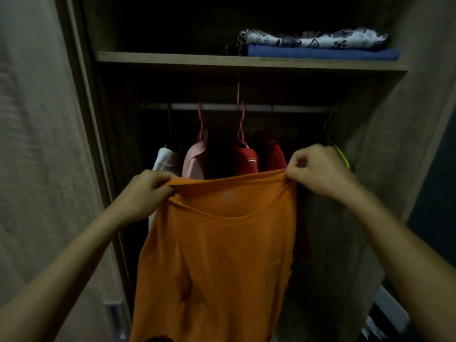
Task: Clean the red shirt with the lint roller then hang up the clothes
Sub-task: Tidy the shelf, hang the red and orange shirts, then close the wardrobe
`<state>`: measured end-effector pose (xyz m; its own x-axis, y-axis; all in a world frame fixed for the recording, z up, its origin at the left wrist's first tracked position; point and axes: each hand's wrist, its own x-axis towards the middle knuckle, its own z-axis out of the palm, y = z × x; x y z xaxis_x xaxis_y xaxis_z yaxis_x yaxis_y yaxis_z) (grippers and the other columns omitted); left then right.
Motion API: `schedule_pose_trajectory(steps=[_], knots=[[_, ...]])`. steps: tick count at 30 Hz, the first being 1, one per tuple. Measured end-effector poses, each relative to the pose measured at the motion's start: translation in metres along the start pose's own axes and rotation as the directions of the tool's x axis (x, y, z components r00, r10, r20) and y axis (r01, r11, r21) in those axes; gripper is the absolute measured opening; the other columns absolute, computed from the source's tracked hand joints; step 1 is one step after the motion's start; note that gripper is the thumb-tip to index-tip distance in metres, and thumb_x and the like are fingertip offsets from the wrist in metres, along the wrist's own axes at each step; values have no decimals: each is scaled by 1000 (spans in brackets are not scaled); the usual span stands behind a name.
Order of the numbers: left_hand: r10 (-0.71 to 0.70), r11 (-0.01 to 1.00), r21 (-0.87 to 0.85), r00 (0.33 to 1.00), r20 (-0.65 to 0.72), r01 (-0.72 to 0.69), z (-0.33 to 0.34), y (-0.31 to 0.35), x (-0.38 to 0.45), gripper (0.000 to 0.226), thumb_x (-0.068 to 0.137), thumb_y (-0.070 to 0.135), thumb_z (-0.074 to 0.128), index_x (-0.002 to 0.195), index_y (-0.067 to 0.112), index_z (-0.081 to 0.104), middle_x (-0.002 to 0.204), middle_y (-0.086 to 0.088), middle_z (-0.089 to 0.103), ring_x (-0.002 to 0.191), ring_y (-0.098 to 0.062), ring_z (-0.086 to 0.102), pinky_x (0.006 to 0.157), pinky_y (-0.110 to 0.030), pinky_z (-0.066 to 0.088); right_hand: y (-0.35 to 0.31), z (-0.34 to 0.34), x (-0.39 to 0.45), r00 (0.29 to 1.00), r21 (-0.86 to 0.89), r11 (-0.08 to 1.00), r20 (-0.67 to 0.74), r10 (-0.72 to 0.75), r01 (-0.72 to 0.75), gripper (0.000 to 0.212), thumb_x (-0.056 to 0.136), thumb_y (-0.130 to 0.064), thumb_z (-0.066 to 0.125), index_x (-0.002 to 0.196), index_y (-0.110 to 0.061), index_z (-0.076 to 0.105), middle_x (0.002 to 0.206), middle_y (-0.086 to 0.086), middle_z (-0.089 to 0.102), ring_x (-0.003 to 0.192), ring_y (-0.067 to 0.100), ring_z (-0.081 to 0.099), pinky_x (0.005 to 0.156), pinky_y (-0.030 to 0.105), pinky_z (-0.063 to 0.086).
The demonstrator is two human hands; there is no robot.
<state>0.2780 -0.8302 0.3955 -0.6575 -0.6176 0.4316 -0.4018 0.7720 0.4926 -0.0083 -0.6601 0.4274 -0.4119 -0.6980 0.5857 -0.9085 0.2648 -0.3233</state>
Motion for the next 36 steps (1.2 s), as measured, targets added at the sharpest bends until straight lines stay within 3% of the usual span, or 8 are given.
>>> schedule_pose_trajectory(steps=[3, 6, 13, 17, 20, 25, 31, 36], knots=[[-6, 982, -190, 998, -66, -7, -3, 22, 9, 36, 97, 37, 46, 87, 13, 71, 77, -13, 68, 72, -22, 66, 70, -41, 52, 7, 3, 9, 995, 13, 998, -77, 63, -63, 14, 77, -28, 65, 63, -26, 67, 65, -6, 68, 67, 15, 67, 64, 35, 57], [82, 987, -127, 990, -118, -97, -8, 50, 22, 41, 95, 47, 41, 81, 19, 66, 72, -1, 65, 65, -5, 64, 58, -20, 50, 13, 13, 10, 994, 14, 994, -16, 111, -111, 18, 79, -26, 67, 61, -24, 65, 65, -6, 66, 65, 15, 66, 64, 38, 58], [118, 984, -163, 958, 261, -77, -24, 89, 55, 20, 89, 38, 58, 99, 25, 68, 91, 5, 69, 81, 2, 65, 75, -18, 45, 41, 24, 17, 978, 50, 977, 5, 209, -209, 19, 83, -25, 64, 64, -24, 66, 68, -6, 68, 66, 12, 65, 67, 37, 58], [145, 988, 29, 983, 113, -150, -9, 102, 73, 26, 90, 42, 54, 87, 22, 71, 83, 1, 69, 76, -8, 65, 77, -29, 53, 57, 28, 27, 971, 165, 965, -96, 220, -202, 21, 83, -40, 59, 74, -24, 70, 92, 1, 65, 88, 18, 63, 78, 27, 45], [249, 968, 32, 967, -52, -247, 4, 113, 83, 18, 91, 38, 55, 86, 30, 70, 83, 11, 68, 76, 5, 61, 72, -18, 49, 71, 30, 40, 927, 90, 949, -205, 314, -301, 34, 87, -46, 58, 106, -20, 69, 127, 10, 51, 117, 26, 51, 102, 41, 42], [333, 943, 49, 933, -140, -329, 17, 121, 92, 15, 92, 29, 55, 91, 31, 70, 84, 13, 67, 80, 5, 59, 66, -13, 42, 94, 33, 71, 846, -61, 844, -57, 530, -532, 60, 89, -43, 56, 141, -16, 40, 152, 17, 26, 134, 38, 34, 111, 50, 31], [288, 957, 60, 949, -126, -283, 17, 107, 97, 14, 91, 26, 56, 87, 34, 68, 84, 17, 66, 79, 4, 61, 73, -23, 48, 111, 52, 106, 773, 381, 694, 98, 627, -611, 67, 94, -50, 47, 140, -4, 33, 139, 20, 50, 118, 38, 56, 99, 43, 47], [217, 976, 22, 968, -128, -216, 18, 89, 101, 13, 90, 28, 59, 85, 32, 70, 79, 14, 69, 82, 9, 61, 72, -30, 52, 123, 68, 135, 768, 711, 492, 105, 632, -502, 31, 96, -28, 49, 112, -5, 62, 85, 9, 70, 55, 20, 64, 52, 30, 53]])
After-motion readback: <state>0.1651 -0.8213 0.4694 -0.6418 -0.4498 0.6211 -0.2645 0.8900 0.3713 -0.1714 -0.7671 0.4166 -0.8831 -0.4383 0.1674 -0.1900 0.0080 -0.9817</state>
